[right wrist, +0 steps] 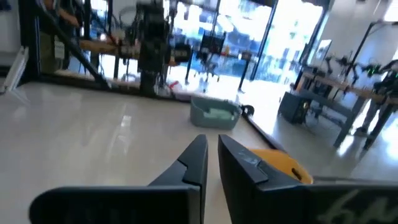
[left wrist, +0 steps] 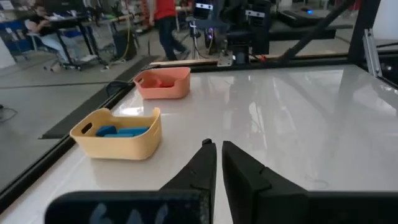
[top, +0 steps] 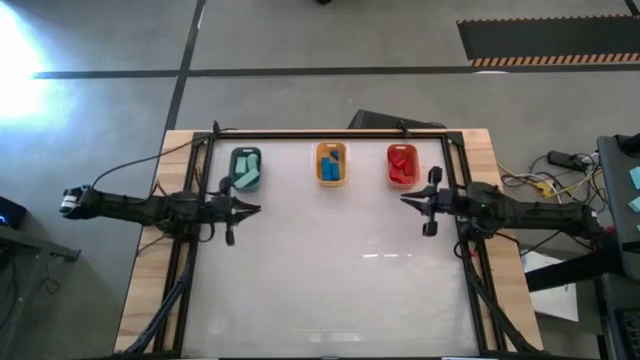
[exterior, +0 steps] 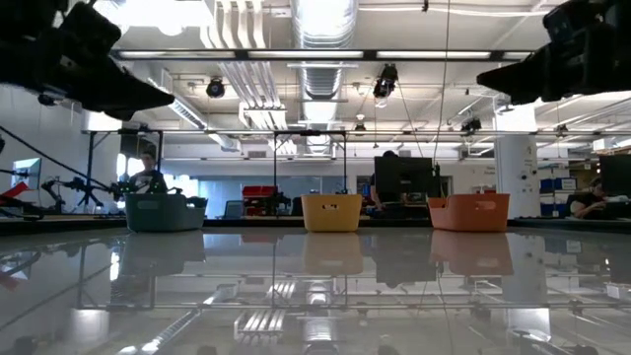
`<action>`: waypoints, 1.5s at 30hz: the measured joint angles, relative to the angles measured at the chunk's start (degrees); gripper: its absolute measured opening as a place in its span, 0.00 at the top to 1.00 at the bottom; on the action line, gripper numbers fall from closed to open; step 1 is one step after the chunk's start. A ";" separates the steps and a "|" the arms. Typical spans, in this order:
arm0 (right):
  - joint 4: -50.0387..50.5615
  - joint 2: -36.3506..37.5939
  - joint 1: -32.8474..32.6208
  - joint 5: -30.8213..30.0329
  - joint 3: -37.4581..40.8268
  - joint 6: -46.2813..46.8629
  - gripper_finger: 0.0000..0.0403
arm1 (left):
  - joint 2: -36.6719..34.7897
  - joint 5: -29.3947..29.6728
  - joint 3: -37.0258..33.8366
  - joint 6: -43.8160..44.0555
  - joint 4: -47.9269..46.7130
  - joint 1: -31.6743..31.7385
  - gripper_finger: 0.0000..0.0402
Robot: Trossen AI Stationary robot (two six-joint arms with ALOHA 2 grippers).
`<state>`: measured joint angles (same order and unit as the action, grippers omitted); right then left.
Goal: Sort & place blocks by color
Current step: Return to Home Position
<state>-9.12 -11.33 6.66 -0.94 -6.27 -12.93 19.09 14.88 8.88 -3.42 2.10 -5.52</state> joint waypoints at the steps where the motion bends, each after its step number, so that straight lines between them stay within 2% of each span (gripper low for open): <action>1: 0.70 1.71 0.00 0.13 0.51 -0.11 0.93 | -2.34 0.17 -1.17 0.04 -0.06 0.02 0.97; 7: 0.47 10.87 -0.02 1.61 4.76 -0.72 0.93 | -14.22 0.28 -7.07 0.17 0.90 0.00 0.97; 10: 1.82 11.21 0.02 1.99 5.53 -0.65 0.93 | -18.72 0.29 -8.37 0.75 1.18 0.00 0.97; 16: 0.30 10.80 0.00 4.51 5.56 -1.07 0.93 | -16.05 0.42 -8.39 -0.19 5.86 0.00 0.97; 22: 1.63 10.47 0.00 3.96 5.58 5.46 0.93 | -15.17 0.54 -8.44 2.93 6.48 0.00 0.97; 29: 1.77 8.88 -0.02 3.94 5.60 8.47 0.93 | -14.21 0.54 -8.48 2.99 6.42 -0.01 0.97; 45: 1.64 8.54 -0.02 3.90 5.64 8.46 0.93 | -12.10 0.54 -8.59 3.01 6.39 -0.02 0.97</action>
<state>-7.49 -2.79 6.63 2.96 -0.62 -4.47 6.99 15.42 0.30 -0.40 8.49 -5.54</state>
